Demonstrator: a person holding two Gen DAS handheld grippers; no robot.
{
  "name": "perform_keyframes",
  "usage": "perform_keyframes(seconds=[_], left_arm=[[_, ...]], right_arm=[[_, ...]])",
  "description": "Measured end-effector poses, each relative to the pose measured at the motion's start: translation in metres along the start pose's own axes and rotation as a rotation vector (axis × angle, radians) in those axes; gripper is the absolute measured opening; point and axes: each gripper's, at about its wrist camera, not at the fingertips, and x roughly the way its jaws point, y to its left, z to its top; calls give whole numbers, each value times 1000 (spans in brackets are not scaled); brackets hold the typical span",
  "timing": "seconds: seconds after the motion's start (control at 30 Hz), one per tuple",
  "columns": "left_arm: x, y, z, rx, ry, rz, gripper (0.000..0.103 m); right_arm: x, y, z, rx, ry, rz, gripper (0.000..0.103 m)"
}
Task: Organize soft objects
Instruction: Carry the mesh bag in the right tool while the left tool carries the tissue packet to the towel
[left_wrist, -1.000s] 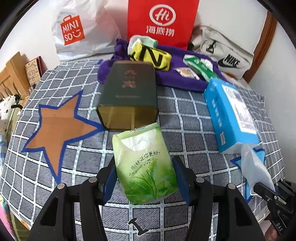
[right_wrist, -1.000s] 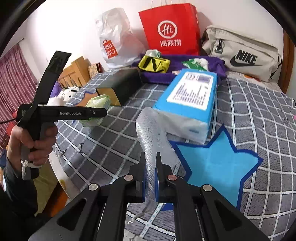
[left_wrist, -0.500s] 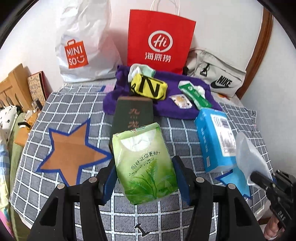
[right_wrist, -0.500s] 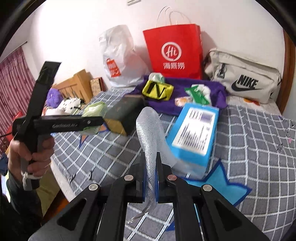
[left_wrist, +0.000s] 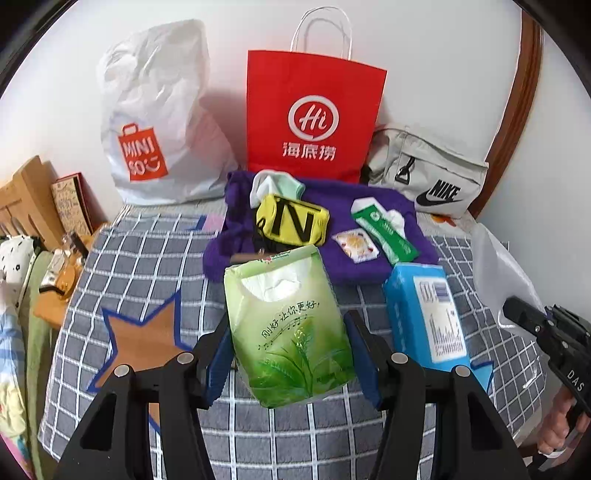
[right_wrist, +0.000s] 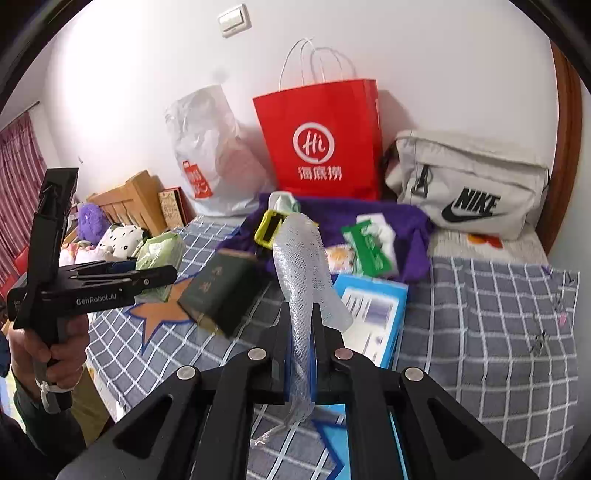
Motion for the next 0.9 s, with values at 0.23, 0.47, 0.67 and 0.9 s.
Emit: perform_keyframes(seconds=[0.23,0.47,0.67,0.9], left_arm=[[7,-5,25,10,-18,-6,55],[14,-4,45,27,-30,9,55],[22,4,61,23,-43,20,55],[41,8,77,23,-24,30,55]], right_arm=[[7,-4,28,-15,-26,-8,7],[21,-13,52,13,-43,-9,7],[34,-14,77,12,-48,2,7],[53,-21,107,25,-55,29,7]])
